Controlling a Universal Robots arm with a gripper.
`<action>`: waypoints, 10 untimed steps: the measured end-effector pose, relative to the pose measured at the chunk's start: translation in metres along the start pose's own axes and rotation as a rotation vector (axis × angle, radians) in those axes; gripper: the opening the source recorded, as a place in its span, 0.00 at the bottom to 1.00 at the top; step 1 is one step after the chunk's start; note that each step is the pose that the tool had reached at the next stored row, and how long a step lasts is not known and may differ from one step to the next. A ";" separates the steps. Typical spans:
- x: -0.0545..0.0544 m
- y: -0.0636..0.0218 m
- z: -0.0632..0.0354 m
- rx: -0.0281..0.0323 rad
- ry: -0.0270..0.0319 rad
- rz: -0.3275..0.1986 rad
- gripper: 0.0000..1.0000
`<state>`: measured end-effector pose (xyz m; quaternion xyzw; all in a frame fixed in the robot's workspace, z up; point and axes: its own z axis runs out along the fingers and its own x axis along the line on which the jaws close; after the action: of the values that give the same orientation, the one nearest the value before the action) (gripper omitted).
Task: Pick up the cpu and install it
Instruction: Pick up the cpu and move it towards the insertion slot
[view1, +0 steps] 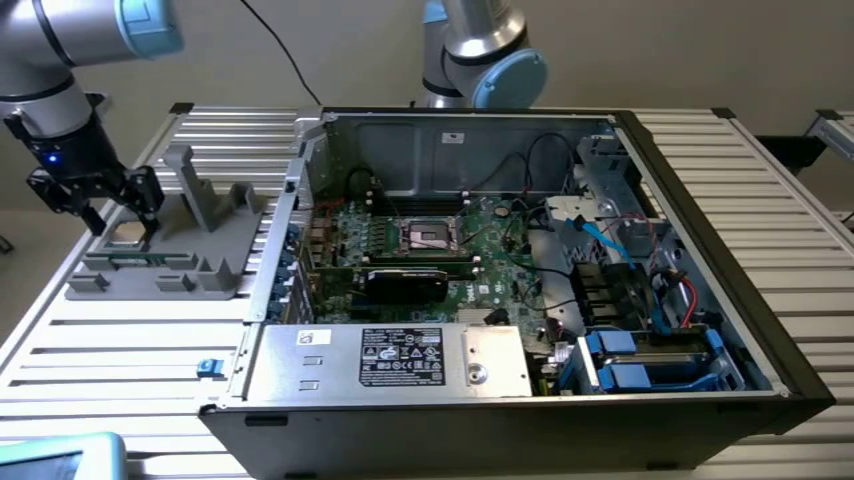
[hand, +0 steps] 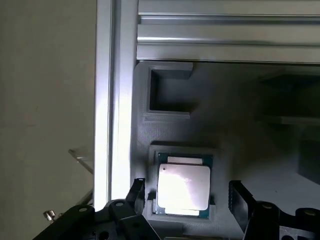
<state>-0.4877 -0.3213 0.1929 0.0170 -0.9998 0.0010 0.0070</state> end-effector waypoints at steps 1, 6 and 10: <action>0.000 0.0000 0.0006 -0.0007 0.0010 0.000 0.78; 0.000 -0.0001 0.0028 -0.0105 0.0094 0.000 0.78; -0.001 0.0000 0.0047 -0.0176 0.0193 0.000 0.78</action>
<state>-0.4865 -0.3213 0.1882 0.0170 -0.9997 -0.0077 0.0168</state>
